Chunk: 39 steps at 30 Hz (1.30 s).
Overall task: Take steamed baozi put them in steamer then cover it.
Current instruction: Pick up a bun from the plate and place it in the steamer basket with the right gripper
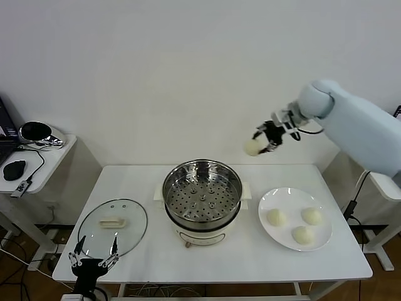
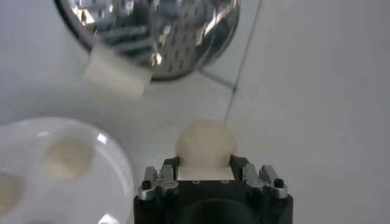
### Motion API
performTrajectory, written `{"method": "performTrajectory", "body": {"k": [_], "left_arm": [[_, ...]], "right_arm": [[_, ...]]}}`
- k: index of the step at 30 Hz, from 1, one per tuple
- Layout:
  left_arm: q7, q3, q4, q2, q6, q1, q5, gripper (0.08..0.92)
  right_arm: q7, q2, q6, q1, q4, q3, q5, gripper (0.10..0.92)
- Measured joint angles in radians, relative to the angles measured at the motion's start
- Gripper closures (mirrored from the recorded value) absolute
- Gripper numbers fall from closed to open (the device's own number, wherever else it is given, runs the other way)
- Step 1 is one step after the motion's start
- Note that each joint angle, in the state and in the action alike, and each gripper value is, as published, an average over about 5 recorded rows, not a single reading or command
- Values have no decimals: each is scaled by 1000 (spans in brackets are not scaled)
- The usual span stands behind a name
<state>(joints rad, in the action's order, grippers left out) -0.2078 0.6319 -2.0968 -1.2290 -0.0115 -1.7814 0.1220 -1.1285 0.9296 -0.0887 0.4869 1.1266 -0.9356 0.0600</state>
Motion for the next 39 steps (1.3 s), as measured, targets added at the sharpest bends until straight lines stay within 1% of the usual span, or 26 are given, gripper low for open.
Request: {"method": "performTrajectory", "body": {"k": [5, 9, 18, 31, 34, 39], "left_arm": [[1, 8, 2, 0, -1, 8, 7, 177], [0, 18, 3, 1, -1, 10, 14, 177], [-1, 25, 2, -8, -1, 7, 18, 177], [0, 24, 2, -16, -1, 12, 18, 177], [0, 24, 2, -18, 0, 13, 18, 177], [0, 25, 2, -20, 1, 14, 18, 177]], "right_arm": [[10, 91, -36, 38, 10, -81, 30, 486], [21, 158, -83, 48, 6, -135, 14, 490], [57, 270, -226, 29, -37, -207, -101, 483], [137, 352, -404, -57, -140, -215, -295, 479], [157, 368, -437, -74, -166, -209, -334, 459], [190, 396, -484, -96, -208, -197, -394, 386]]}}
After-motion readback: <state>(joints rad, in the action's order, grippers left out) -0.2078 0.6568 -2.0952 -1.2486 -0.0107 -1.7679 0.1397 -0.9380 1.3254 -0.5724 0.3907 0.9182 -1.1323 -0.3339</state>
